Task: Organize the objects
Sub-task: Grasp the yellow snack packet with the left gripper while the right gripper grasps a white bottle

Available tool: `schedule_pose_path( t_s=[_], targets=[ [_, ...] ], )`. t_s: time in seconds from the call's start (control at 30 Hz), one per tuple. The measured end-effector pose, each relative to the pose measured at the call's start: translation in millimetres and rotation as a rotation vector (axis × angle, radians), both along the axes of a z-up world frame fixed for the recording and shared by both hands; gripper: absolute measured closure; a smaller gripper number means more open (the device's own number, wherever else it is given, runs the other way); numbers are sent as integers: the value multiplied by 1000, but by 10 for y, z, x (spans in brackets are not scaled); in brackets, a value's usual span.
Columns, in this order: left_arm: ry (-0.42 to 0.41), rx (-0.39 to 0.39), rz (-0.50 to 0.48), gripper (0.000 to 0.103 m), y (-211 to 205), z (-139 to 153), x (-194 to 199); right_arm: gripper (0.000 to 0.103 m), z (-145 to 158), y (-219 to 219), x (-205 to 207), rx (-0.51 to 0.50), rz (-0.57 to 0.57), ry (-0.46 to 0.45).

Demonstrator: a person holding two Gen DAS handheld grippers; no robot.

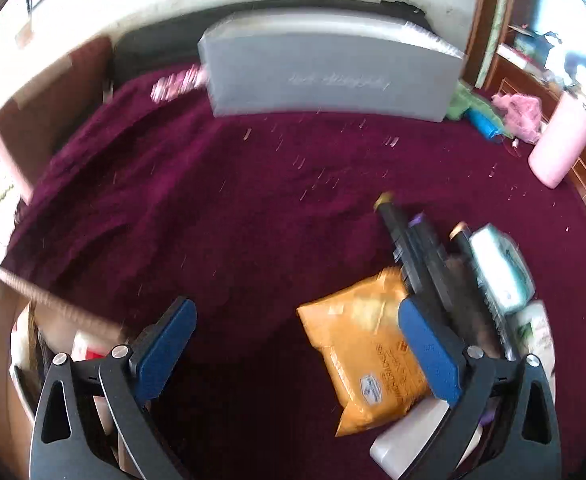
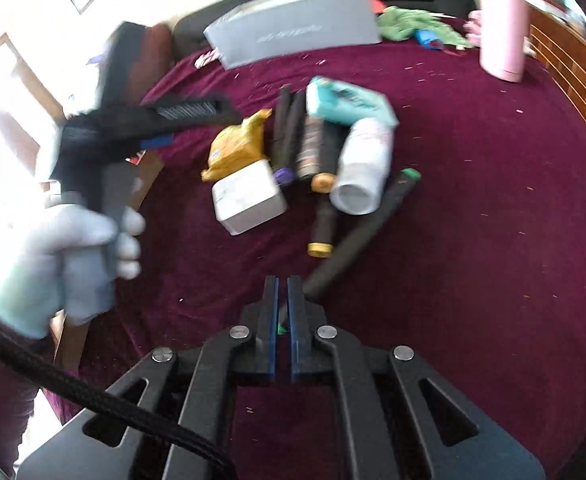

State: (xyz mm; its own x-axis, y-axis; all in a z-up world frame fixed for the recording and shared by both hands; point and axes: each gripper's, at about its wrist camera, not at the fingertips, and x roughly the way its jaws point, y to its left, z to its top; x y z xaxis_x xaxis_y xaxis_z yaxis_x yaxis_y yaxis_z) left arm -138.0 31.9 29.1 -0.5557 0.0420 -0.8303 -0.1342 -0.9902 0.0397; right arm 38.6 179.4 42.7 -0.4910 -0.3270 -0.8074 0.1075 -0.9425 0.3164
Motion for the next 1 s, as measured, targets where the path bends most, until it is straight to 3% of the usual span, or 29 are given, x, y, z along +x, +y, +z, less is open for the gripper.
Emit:
schedule_pose_path(
  t_s=[0.1,0.17,0.23,0.37,0.47,0.53,0.57,0.6,0.7,0.8,0.9,1.0],
  targets=[
    [-30,-49,-111,5,280,-82,80,100,51,122,20,-13,-25,25],
    [-60,33,-228,14,350,-139,184,99,76,205,-6,-30,-47,36],
    [-81,125,-263,72,291,-116,227,96,113,278,-52,-50,-69,48],
    [-40,172,-247,73,72,-9,298,96,176,359,-134,-55,-101,65],
    [-43,267,-215,73,-202,11,346,91,187,435,-279,-70,-127,71],
    [-33,319,-197,73,-364,84,440,77,218,495,-375,-100,-137,82],
    [-19,335,-195,73,-436,150,493,57,245,526,-448,-128,-142,88],
    [1,346,-196,73,-519,223,566,44,265,550,-518,-144,-151,90],
    [57,365,-191,73,-837,433,890,44,344,535,-706,-172,-141,91],
    [83,403,-167,73,-1147,564,1087,44,391,244,-793,-197,-5,58],
    [125,394,-145,72,-1369,667,1287,46,376,-61,-843,-91,53,24],
    [152,402,-138,72,-1541,689,1444,46,317,15,-905,70,-70,9]
  ],
)
